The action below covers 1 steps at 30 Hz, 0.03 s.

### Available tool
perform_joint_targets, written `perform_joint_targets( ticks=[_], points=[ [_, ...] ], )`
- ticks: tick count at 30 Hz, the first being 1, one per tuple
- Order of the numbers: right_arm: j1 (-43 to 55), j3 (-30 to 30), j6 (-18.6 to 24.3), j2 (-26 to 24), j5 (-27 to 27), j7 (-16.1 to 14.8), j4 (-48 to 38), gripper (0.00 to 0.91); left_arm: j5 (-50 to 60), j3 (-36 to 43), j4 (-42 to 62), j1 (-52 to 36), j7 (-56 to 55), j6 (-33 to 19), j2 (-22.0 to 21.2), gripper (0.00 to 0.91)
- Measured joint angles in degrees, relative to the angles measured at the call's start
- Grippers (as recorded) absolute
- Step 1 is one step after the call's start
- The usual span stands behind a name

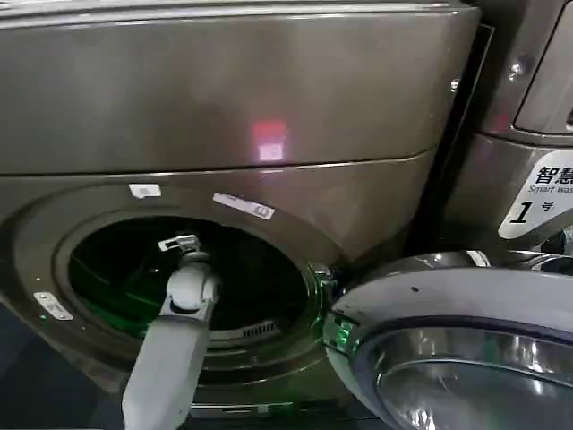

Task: Grasp the clothes from the dryer.

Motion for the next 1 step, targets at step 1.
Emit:
perform_joint_targets(
  ticks=[1],
  points=[
    [0.0, 0.0, -0.2, 0.0, -0.1, -0.1, 0.0, 0.907, -0.2, 0.0, -0.1, 0.1, 0.2, 0.2, 0.1, 0.0]
  ],
)
